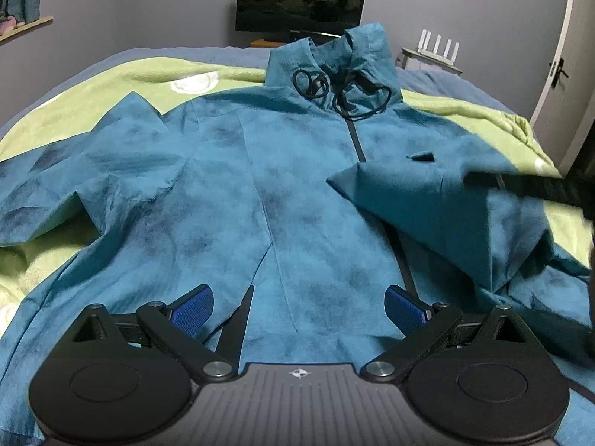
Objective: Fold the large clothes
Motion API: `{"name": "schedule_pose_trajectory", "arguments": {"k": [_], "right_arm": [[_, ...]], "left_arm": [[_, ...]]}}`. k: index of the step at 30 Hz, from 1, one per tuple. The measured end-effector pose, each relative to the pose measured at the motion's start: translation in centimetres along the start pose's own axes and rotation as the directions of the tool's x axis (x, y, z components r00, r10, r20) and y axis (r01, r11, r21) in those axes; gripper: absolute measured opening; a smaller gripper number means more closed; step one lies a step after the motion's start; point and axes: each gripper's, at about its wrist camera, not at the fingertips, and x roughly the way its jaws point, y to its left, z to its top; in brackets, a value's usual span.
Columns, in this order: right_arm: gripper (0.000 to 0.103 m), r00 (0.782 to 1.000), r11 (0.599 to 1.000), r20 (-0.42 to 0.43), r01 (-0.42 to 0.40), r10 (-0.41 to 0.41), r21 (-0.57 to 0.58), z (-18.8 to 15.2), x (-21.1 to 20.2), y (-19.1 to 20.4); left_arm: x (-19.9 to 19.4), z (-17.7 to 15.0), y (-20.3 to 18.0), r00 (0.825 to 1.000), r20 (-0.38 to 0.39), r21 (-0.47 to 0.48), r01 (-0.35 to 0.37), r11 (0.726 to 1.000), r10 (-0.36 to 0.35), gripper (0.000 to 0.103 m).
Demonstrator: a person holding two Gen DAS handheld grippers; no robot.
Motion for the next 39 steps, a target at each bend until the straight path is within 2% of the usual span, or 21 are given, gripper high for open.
{"name": "schedule_pose_trajectory", "arguments": {"k": [3,5,8,12,14,16,18,19,20,21,24,26,28,29,30,31,32,33,35,36,39], "right_arm": [[0.057,1.000,0.996,0.020,0.015,-0.017,0.084,-2.7,-3.3,-3.1],[0.062,0.996,0.990,0.050,0.061,-0.068,0.127,-3.0,-5.4,-4.7],[0.062,0.985,0.956,0.089,0.120,-0.149,0.269,-4.0,-7.0,-7.8],[0.062,0.974,0.890,0.068,0.168,-0.216,0.423,-5.3,-7.1,-11.0],[0.062,0.970,0.862,0.034,0.196,-0.239,0.468,-6.0,-6.7,-11.9],[0.062,0.971,0.847,0.021,0.196,-0.236,0.494,-6.3,-6.3,-12.5],[0.062,0.973,0.849,0.028,0.187,-0.231,0.494,-6.4,-6.5,-12.7],[0.062,0.973,0.853,0.033,0.182,-0.227,0.490,-6.5,-6.5,-12.7],[0.062,0.974,0.856,0.036,0.178,-0.223,0.485,-6.5,-6.7,-12.5],[0.062,0.975,0.859,0.038,0.176,-0.221,0.480,-6.4,-6.4,-12.4],[0.062,0.976,0.862,0.048,0.164,-0.212,0.479,-6.0,-6.7,-12.1],[0.062,0.977,0.863,0.053,0.156,-0.207,0.481,-5.9,-7.1,-12.0],[0.062,0.979,0.864,0.048,0.152,-0.198,0.481,-5.7,-6.9,-11.9],[0.062,0.980,0.865,0.043,0.151,-0.195,0.479,-5.7,-6.8,-11.8],[0.062,0.981,0.866,0.038,0.151,-0.193,0.476,-5.6,-6.7,-11.8],[0.062,0.981,0.868,0.034,0.151,-0.190,0.473,-5.6,-6.5,-11.7],[0.062,0.982,0.870,0.029,0.151,-0.187,0.469,-5.6,-6.4,-11.6],[0.062,0.983,0.872,0.025,0.152,-0.185,0.466,-5.7,-6.4,-11.6],[0.062,0.983,0.873,0.014,0.155,-0.182,0.462,-5.7,-6.4,-11.4],[0.062,0.984,0.873,0.006,0.157,-0.180,0.462,-5.8,-6.3,-11.4],[0.062,0.982,0.868,-0.026,0.176,-0.185,0.464,-6.0,-6.1,-11.4]], "left_arm": [[-0.9,1.1,-0.3,0.999,0.026,0.008,0.021,1.000,-0.022,0.100],[-1.6,2.5,-1.1,0.997,0.049,0.030,0.052,0.998,-0.054,0.101],[-1.9,5.0,-3.6,0.991,0.078,0.078,0.103,0.992,-0.109,0.102],[-0.2,7.4,-8.8,0.983,0.056,0.195,0.160,0.968,-0.174,0.102],[1.4,7.7,-11.7,0.983,0.023,0.278,0.169,0.946,-0.182,0.102],[3.2,7.4,-14.4,0.989,-0.011,0.363,0.140,0.921,-0.146,0.099],[5.3,6.6,-16.6,0.998,-0.032,0.462,0.070,0.884,-0.062,0.088],[6.4,6.1,-17.3,0.999,-0.037,0.507,0.024,0.862,-0.006,0.067],[7.2,5.6,-17.4,0.999,-0.043,0.529,0.004,0.849,0.022,0.028],[7.8,5.4,-17.0,0.998,-0.052,0.524,-0.004,0.852,0.037,0.016],[6.6,5.9,-12.7,1.000,-0.010,0.353,0.027,0.935,-0.025,0.010],[5.6,6.5,-8.9,1.000,0.029,0.212,-0.001,0.977,-0.005,0.005],[4.9,6.6,-4.5,0.999,0.034,0.019,0.001,1.000,-0.002,0.011],[5.0,6.3,-2.3,1.000,0.016,-0.085,0.014,0.996,-0.013,0.024],[5.4,5.9,-0.3,1.000,-0.011,-0.177,0.025,0.984,-0.027,0.034],[5.9,5.2,1.4,0.998,-0.043,-0.244,0.032,0.969,-0.044,0.050],[6.4,4.6,2.4,0.995,-0.074,-0.283,0.037,0.958,-0.060,0.058],[6.8,4.0,3.2,0.992,-0.103,-0.305,0.038,0.952,-0.073,0.061],[7.5,3.1,3.7,0.987,-0.140,-0.305,0.026,0.952,-0.072,0.071],[7.5,2.9,3.5,0.989,-0.136,-0.276,0.013,0.961,-0.053,0.072],[6.8,2.8,0.4,0.995,-0.093,-0.056,-0.047,0.997,0.042,0.078]]}}
